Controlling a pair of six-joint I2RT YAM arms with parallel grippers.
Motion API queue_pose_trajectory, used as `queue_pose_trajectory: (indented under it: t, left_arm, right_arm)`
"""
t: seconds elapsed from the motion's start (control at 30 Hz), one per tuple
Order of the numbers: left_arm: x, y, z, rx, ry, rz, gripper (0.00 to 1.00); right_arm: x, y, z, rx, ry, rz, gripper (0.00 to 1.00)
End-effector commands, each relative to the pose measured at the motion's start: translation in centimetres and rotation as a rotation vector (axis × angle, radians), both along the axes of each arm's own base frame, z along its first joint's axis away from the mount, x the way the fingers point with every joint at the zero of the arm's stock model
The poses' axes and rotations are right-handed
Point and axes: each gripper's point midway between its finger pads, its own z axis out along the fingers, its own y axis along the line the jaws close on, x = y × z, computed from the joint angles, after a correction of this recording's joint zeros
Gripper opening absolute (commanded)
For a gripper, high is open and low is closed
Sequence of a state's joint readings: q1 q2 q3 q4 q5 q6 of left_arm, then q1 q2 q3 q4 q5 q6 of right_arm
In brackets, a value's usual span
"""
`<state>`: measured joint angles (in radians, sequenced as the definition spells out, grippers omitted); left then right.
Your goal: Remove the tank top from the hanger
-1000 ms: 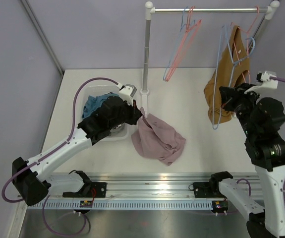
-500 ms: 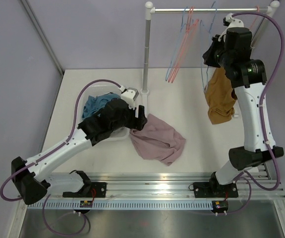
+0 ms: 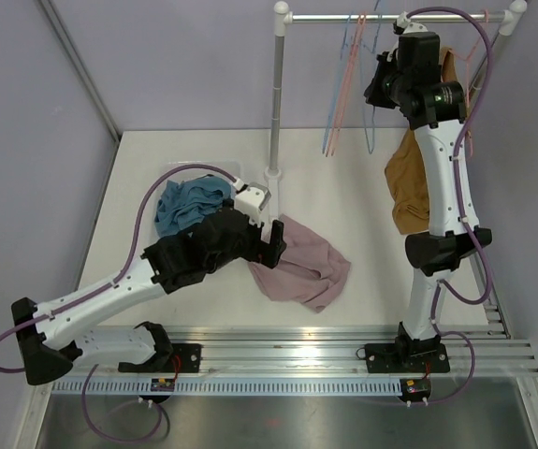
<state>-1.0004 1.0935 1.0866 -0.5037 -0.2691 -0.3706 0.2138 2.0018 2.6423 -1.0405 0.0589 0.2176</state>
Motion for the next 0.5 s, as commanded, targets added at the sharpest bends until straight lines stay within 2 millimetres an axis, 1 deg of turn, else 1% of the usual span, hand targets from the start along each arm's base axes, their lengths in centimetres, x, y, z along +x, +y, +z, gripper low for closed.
queue_pose_trajectory:
  t: [0.0, 0.03, 0.07, 0.1, 0.13, 0.17, 0.2, 0.23, 0.27, 0.3, 0.33, 0.37, 0.4, 0.43, 0.47]
  left_arm:
    - [0.3, -1.0, -0.4, -0.002, -0.029, 0.035, 0.99]
    - [-0.1, -1.7, -0.8, -0.005, -0.022, 0.014, 0.99]
    - [-0.2, -2.2, -1.9, 0.011, -0.009, 0.004, 0.99]
    - [-0.1, -2.9, -2.0, -0.004, -0.010, -0.008, 0.99]
    - [-0.3, -3.6, -2.5, -0.005, -0.001, -0.027, 0.99]
    - [-0.3, -4.0, -3.2, 0.002, 0.003, -0.037, 0.99]
    - [0.0, -4.9, -4.3, 0.012, 0.012, -0.044, 0.99]
    - [0.1, -5.3, -4.9, 0.023, 0.020, -0.052, 0.99]
    - [0.2, -5.7, -5.5, 0.030, 0.030, -0.053, 0.99]
    - [0.5, -6.5, -7.0, 0.055, 0.046, -0.060, 0.99]
    - [0.4, -7.0, -7.6, 0.060, 0.056, -0.071, 0.99]
    - [0.4, -7.4, -8.4, 0.067, 0.066, -0.074, 0.99]
    - [0.5, -7.9, -9.0, 0.066, 0.070, -0.080, 0.99]
    - [0.4, -8.4, -10.3, 0.085, 0.089, -0.090, 0.99]
    - [0.5, -8.7, -10.8, 0.089, 0.097, -0.089, 0.99]
  right_arm:
    - [0.0, 0.8, 0.2, 0.033, -0.006, 0.036, 0.00]
    - [0.1, 0.7, 0.0, 0.032, 0.000, 0.034, 0.00]
    - [0.1, 0.7, -0.3, 0.030, 0.009, 0.035, 0.00]
    - [0.0, 0.7, -0.6, 0.026, 0.020, 0.038, 0.00]
    - [-0.1, 0.8, -1.3, 0.024, 0.038, 0.040, 0.00]
    - [-0.4, 0.7, -1.1, 0.023, 0.036, 0.041, 0.00]
    - [-0.4, 0.7, -1.1, 0.020, 0.031, 0.041, 0.00]
    - [-0.4, 0.6, -1.9, 0.014, 0.052, 0.040, 0.00]
    - [-0.9, 0.5, -1.4, 0.014, 0.041, 0.039, 0.00]
    - [-1.0, 0.4, -1.2, 0.011, 0.033, 0.040, 0.00]
    - [-1.1, 0.3, -2.0, 0.003, 0.051, 0.035, 0.04]
    - [-1.6, 0.1, -1.4, -0.001, 0.035, 0.033, 0.08]
    - [-1.8, 0.0, -1.2, -0.007, 0.026, 0.033, 0.13]
    - [-1.9, -0.2, -1.6, -0.015, 0.036, 0.025, 0.24]
    - [-2.4, -0.5, -1.0, -0.018, 0.021, 0.025, 0.30]
